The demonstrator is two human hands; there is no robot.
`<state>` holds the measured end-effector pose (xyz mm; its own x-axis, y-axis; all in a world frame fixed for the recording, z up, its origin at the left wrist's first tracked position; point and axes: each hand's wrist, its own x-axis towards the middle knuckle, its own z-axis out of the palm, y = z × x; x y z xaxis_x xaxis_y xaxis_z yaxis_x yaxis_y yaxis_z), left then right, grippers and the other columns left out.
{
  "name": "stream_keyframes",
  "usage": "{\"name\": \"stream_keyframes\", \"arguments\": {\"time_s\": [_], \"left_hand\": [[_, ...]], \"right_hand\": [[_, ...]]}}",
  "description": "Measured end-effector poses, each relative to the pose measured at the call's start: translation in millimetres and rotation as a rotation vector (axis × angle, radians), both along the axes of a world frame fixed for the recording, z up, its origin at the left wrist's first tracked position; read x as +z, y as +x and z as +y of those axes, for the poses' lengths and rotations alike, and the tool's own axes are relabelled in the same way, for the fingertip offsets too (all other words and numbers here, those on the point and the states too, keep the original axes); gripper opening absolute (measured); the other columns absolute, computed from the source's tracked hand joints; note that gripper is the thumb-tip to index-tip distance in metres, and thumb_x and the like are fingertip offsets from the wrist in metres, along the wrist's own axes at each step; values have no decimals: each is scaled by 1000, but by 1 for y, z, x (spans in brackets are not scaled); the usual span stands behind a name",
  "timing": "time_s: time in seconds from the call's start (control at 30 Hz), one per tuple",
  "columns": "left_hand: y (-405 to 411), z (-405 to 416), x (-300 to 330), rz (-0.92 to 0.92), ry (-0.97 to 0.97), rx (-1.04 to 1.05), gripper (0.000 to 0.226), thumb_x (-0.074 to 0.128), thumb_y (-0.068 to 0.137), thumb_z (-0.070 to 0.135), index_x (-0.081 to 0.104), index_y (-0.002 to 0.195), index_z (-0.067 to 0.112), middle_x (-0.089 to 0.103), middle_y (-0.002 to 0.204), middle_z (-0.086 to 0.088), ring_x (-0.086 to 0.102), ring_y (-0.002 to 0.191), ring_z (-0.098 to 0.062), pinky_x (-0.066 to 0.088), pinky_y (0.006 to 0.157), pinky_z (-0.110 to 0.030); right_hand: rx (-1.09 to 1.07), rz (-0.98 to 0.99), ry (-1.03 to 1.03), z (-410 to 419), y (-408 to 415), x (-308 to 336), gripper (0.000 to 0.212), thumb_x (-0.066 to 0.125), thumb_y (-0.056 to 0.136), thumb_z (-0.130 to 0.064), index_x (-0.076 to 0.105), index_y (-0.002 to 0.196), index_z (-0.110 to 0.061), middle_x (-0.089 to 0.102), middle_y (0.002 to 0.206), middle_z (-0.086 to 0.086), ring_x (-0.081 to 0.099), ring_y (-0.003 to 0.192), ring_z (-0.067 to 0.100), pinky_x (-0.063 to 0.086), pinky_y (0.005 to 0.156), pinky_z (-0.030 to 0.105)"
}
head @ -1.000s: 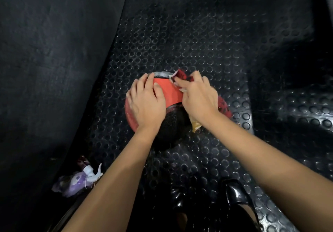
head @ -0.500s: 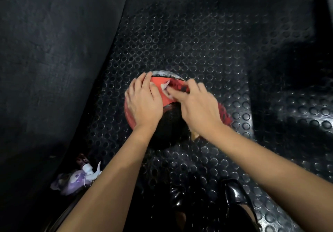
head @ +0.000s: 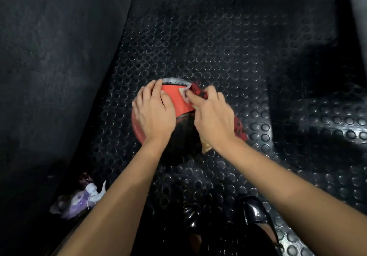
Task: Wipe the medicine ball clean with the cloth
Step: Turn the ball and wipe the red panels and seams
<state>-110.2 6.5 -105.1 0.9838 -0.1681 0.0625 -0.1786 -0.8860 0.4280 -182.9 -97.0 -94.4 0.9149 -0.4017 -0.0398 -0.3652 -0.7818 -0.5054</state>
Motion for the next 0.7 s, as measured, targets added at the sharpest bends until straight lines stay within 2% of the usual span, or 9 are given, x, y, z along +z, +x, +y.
{"name": "stream_keyframes", "arguments": {"time_s": [0.1,0.17,0.27,0.33,0.47,0.53,0.63,0.7], "left_hand": [[0,3,1,-13,-11,-3,50,27,94,28,50,137,20,46,144,2,34,136,-21,21,115,-45],[-1,4,1,-14,-11,-9,48,29,95,27,49,138,20,46,144,2,34,136,-21,21,115,-46],[-1,0,1,-2,1,2,49,28,95,27,50,137,21,46,144,3,34,136,-20,21,115,-46],[0,-2,0,4,-1,14,50,27,94,28,50,137,21,46,143,4,34,136,-19,21,115,-45],[5,0,1,9,-21,24,48,29,95,26,51,136,21,47,143,3,35,135,-19,22,114,-45],[3,4,1,7,-32,18,48,28,94,28,51,136,21,47,143,3,35,135,-19,22,114,-44],[-3,7,0,-18,-48,10,48,29,94,28,52,135,20,48,142,3,37,134,-19,24,114,-44],[-2,4,1,-21,-52,8,48,29,93,27,53,135,20,49,141,3,37,134,-20,24,114,-45]], "right_hand": [[158,-91,-134,8,-11,4,43,40,93,-21,51,132,-37,50,103,5,47,87,23,41,62,33],[123,-58,-108,-3,2,2,44,39,95,-17,50,132,-37,47,105,5,45,91,23,40,66,33],[-21,119,72,-26,24,-7,47,39,96,-11,49,134,-38,44,120,7,43,108,26,40,80,38],[-62,165,111,-26,25,-5,49,38,95,-10,48,135,-37,42,128,8,42,114,27,41,84,39],[54,30,37,-11,12,5,49,39,96,-13,43,137,-39,42,117,4,43,106,23,43,81,38],[33,62,68,-20,14,-6,51,38,95,-10,45,135,-41,40,108,1,43,104,23,42,79,37],[-128,233,225,-36,7,-29,53,38,93,-6,50,133,-38,45,120,7,45,115,30,42,87,41],[-179,209,287,-29,-3,-27,49,38,95,-10,49,134,-37,46,122,5,46,116,28,41,90,40]]}}
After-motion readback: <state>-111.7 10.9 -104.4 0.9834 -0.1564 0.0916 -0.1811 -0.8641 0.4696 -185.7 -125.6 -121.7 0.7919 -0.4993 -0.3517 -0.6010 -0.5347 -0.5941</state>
